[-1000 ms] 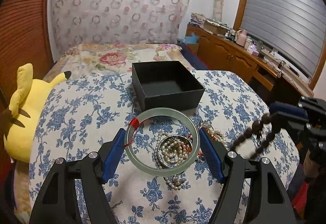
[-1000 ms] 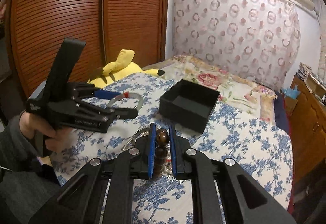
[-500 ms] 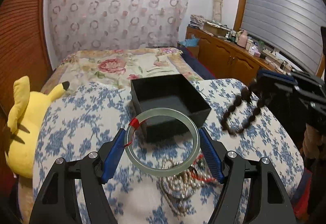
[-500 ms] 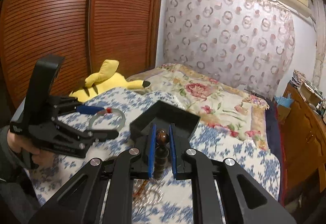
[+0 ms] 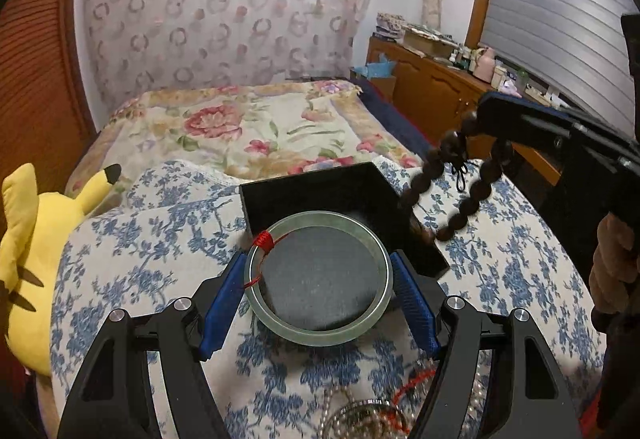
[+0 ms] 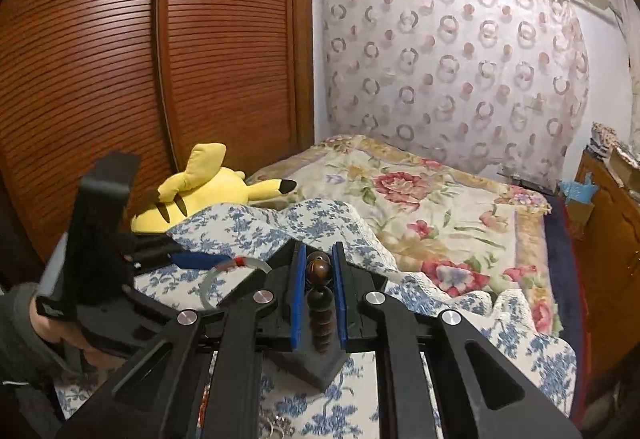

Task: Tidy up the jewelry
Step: 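Carry the jade bangle with the left tool into the box while the right carries beads, then open both tools to drop the bangle and bracelet, then withdraw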

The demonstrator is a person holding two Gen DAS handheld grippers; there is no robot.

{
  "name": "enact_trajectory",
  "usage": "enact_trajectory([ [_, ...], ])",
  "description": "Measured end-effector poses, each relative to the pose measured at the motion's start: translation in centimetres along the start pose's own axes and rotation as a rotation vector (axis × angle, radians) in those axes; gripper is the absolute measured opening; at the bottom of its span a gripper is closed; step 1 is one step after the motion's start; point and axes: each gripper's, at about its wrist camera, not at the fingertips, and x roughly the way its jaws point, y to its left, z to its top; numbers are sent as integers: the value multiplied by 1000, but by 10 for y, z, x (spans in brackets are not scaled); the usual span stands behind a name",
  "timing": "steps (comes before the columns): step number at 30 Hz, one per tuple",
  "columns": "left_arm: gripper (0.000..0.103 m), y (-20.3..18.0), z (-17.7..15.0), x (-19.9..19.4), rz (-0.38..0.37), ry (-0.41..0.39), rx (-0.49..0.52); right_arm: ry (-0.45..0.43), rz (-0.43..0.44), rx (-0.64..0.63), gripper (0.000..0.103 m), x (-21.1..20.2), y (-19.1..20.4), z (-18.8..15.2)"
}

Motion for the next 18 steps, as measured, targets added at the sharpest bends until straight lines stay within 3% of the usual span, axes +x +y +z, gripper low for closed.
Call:
enact_trajectory([
  [7,69,1,2,12,-7,21,-9,36,30,18,15,26,-13,-6],
  [10,76,2,3,8,-10,8,-15,53,34,20,15,34,-13,-9],
  [18,76,8,2,-13,-2,-24,-18,109,35,33,15,53,-13,-20],
])
